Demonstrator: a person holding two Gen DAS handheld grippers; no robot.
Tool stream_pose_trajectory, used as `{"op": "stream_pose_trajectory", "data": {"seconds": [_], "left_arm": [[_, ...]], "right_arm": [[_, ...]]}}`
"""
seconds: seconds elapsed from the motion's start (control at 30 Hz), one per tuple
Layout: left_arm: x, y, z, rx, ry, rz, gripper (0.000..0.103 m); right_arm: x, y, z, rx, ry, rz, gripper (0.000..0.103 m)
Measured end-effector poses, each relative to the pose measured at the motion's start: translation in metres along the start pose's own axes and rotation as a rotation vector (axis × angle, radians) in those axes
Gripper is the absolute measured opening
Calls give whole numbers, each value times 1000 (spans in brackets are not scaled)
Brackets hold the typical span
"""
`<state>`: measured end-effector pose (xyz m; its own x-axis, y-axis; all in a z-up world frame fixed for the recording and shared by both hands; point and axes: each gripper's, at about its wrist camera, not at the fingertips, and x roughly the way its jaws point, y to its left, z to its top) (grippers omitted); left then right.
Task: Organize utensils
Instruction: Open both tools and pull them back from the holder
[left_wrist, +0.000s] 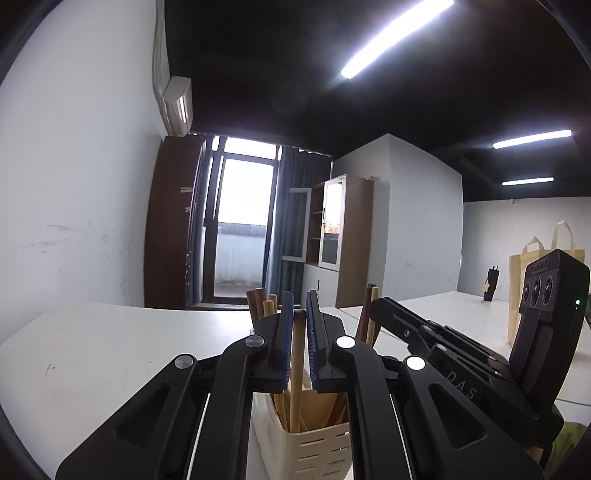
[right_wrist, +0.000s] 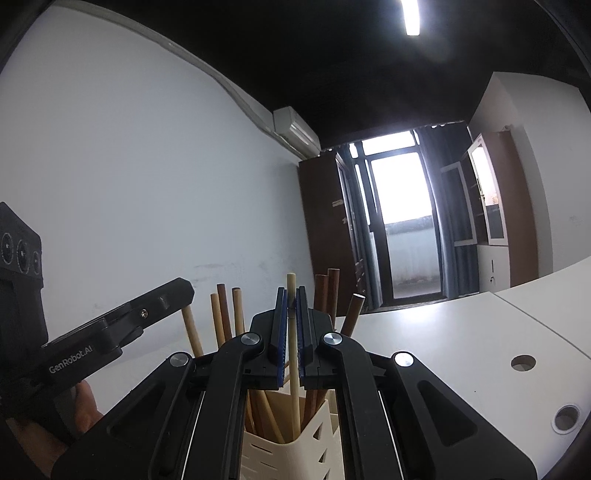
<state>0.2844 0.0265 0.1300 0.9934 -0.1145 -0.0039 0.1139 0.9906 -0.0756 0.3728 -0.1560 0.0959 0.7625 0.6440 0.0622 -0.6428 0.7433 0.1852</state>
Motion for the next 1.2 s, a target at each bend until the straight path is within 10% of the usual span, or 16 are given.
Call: {"op": "stream_pose_trajectory", "data": {"seconds": [0.47,1.2], "left_arm": [[-27,-5,-2,34,59,23,16],[-62,-22,-38,76,272,58,58]], "right_arm": [[-26,1,-8,4,41,-27,21],[-87,12,-45,-61,230,-76,45]]}}
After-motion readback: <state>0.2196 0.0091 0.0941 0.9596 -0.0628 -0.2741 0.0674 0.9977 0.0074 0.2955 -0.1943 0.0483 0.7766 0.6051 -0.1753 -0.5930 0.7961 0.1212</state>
